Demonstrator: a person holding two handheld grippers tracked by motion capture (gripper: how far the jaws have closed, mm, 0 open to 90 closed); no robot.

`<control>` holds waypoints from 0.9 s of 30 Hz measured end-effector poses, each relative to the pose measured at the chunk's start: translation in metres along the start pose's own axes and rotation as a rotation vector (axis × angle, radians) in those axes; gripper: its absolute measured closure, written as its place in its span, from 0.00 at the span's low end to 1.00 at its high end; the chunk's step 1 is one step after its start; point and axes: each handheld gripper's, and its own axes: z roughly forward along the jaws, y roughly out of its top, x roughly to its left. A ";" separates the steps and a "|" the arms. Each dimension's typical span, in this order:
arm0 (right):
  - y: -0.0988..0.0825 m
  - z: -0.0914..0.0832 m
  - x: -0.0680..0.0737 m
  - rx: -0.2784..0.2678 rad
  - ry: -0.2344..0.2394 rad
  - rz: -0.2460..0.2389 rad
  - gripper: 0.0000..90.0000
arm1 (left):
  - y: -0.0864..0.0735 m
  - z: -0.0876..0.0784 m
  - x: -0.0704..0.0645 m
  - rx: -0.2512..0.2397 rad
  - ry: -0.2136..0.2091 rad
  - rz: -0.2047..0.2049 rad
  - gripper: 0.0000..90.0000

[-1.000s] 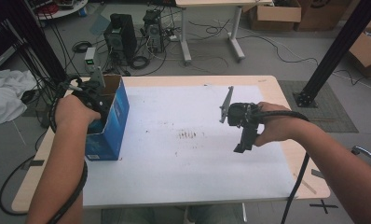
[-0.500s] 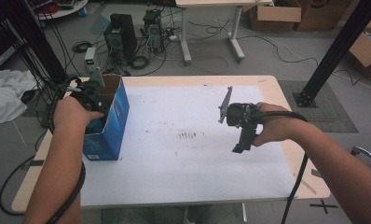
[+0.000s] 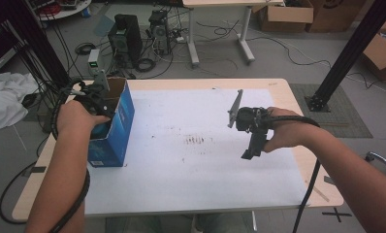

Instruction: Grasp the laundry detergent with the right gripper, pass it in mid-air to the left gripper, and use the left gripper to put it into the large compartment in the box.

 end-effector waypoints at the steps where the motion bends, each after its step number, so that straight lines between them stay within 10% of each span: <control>1: 0.000 0.000 0.000 0.002 0.003 -0.002 0.01 | 0.000 -0.002 0.000 -0.003 0.002 -0.001 0.33; 27: 0.005 -0.001 0.003 0.002 0.000 -0.012 0.01 | -0.007 -0.052 -0.006 -0.059 0.025 0.032 0.20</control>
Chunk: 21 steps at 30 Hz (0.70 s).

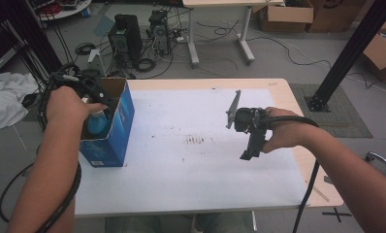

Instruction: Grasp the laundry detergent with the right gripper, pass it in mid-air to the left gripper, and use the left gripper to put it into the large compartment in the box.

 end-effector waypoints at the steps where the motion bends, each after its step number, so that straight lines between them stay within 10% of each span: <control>1: 0.000 0.000 0.001 -0.001 0.000 0.000 0.01 | 0.000 -0.002 0.000 -0.001 -0.001 0.002 0.20; 21: -0.004 0.000 0.003 -0.020 -0.004 0.015 0.01 | 0.000 -0.051 -0.010 -0.061 -0.001 0.069 0.09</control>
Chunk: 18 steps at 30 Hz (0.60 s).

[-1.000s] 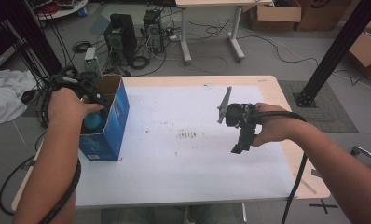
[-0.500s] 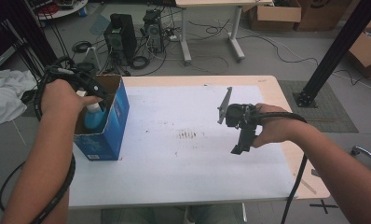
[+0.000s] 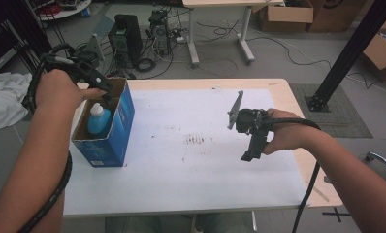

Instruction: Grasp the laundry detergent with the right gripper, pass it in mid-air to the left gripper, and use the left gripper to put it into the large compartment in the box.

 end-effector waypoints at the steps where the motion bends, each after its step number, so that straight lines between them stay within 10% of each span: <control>1: -0.001 0.000 0.000 0.000 0.003 0.001 0.01 | 0.000 -0.002 -0.002 -0.001 0.001 0.008 0.08; 18: -0.006 0.001 0.004 -0.008 -0.002 0.016 0.01 | 0.005 -0.014 -0.036 -0.038 -0.013 0.125 0.00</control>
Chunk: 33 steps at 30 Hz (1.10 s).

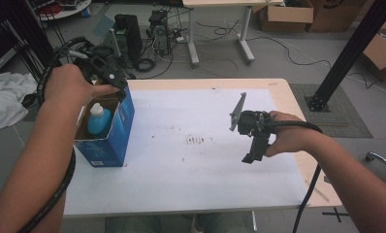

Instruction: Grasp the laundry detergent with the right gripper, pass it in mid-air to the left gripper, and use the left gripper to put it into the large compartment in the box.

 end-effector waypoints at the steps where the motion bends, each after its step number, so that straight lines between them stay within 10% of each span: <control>1: 0.000 0.000 0.000 -0.004 -0.003 -0.006 0.01 | 0.001 -0.001 -0.001 -0.003 -0.001 0.007 0.00; 11: -0.004 -0.003 0.000 0.004 0.001 0.010 0.01 | 0.012 0.001 -0.030 -0.007 -0.091 0.204 0.00; 21: -0.004 -0.004 0.004 0.021 0.002 0.030 0.01 | 0.021 0.012 -0.086 -0.016 -0.234 0.575 0.00; 33: 0.001 -0.010 0.001 0.032 -0.006 0.034 0.01 | 0.005 0.029 -0.133 0.052 -0.275 0.929 0.00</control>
